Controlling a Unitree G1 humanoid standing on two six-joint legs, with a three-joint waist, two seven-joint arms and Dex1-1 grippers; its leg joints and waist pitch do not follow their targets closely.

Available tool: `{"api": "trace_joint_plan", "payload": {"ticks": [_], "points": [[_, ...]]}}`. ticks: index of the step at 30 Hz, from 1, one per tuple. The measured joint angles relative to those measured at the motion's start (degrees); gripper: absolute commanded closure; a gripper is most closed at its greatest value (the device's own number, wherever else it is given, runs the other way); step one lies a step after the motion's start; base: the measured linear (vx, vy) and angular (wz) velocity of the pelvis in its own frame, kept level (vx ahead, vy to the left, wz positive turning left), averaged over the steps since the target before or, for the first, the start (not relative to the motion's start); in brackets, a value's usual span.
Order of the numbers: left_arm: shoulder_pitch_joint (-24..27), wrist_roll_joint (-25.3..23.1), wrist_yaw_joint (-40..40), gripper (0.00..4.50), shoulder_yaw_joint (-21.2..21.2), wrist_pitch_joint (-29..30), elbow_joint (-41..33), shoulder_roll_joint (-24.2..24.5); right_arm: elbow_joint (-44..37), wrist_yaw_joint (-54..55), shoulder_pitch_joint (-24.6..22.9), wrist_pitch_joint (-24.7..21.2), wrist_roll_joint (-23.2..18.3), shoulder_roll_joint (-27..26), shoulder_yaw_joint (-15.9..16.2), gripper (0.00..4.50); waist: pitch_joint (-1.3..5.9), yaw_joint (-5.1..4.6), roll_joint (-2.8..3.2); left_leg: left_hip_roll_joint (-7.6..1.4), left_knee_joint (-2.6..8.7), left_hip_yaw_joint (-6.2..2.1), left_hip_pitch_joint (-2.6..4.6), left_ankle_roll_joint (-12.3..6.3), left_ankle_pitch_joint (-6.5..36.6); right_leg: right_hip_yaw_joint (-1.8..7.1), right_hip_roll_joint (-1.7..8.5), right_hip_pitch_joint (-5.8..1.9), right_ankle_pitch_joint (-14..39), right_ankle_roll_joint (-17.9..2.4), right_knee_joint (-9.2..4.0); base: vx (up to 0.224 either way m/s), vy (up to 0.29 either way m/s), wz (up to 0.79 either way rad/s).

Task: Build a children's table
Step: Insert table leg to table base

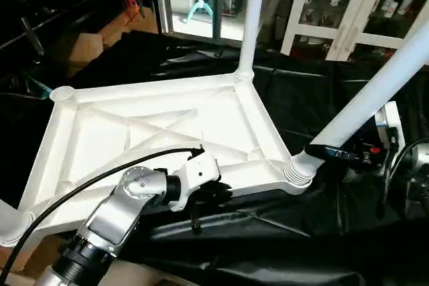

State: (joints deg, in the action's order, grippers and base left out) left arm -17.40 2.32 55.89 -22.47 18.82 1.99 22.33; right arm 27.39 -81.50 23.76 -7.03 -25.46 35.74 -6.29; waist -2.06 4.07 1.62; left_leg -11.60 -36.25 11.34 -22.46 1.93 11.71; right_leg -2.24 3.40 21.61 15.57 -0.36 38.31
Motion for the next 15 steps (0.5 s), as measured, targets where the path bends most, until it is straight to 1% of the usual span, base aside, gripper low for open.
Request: {"api": "trace_joint_plan", "payload": {"ticks": [2, 4, 6, 10, 13, 15], "points": [[0.2, 0.0, 0.0, 4.5, 0.0, 0.0, 0.0, 0.0, 0.6, -0.4, 0.1, -1.7, -0.3, 0.1, 0.4, 2.69, 0.0, -0.12, -0.02, 0.0, 0.01, -0.01, 0.13, -0.01, 0.0, -0.03, 0.0, -0.18, 0.0, 0.0, -0.09, 0.0, 0.0, 0.0], [0.3, 0.0, 0.1, 4.5, 0.0, 0.0, -0.1, 0.2, 1.1, -1.1, 0.5, -2.4, -0.1, 0.6, 0.8, 2.69, 0.02, -0.12, 0.0, 0.0, 0.03, -0.01, 0.25, -0.06, 0.0, -0.04, 0.0, -0.36, 0.0, 0.0, -0.25, 0.0, 0.0, 0.0], [0.4, 0.0, 0.2, 4.5, -0.2, 0.0, -0.1, 0.3, 1.8, -1.9, 1.2, -2.4, 0.4, 1.0, 1.6, 2.69, 0.09, -0.13, -0.03, 0.0, 0.05, -0.01, 0.35, -0.13, 0.1, -0.08, 0.0, -0.53, 0.0, 0.0, -0.35, 0.0, 0.0, 0.0], [0.5, 0.0, 0.3, 4.5, -0.4, 0.0, -0.2, 0.3, 3.8, -3.8, 3.6, -2.6, 1.6, 1.9, 3.6, 2.69, 0.2, -0.12, -0.11, 0.01, 0.04, -0.01, 0.39, -0.15, 0.1, -0.09, 0.03, -0.6, 0.0, 0.0, -0.38, 0.0, 0.0, 0.0], [0.7, 0.0, 0.3, 4.5, -0.5, 0.0, -0.1, 0.4, 5.8, -5.4, 5.9, -2.0, 3.3, 2.3, 5.7, 2.69, 0.3, -0.25, -0.17, 0.02, 0.03, 0.0, 0.45, -0.15, 0.1, -0.1, 0.05, -0.68, 0.0, 0.0, -0.38, 0.0, 0.0, 0.0], [0.7, -0.1, 0.3, 4.5, -0.6, 0.0, -0.1, 0.4, 6.7, -6.3, 6.9, -1.3, 4.1, 2.5, 7.0, 2.69, 0.42, -0.28, -0.37, 0.01, 0.03, 0.0, 0.46, -0.14, 0.1, -0.12, 0.06, -0.71, 0.0, 0.0, -0.38, 0.0, 0.0, 0.0]]}}
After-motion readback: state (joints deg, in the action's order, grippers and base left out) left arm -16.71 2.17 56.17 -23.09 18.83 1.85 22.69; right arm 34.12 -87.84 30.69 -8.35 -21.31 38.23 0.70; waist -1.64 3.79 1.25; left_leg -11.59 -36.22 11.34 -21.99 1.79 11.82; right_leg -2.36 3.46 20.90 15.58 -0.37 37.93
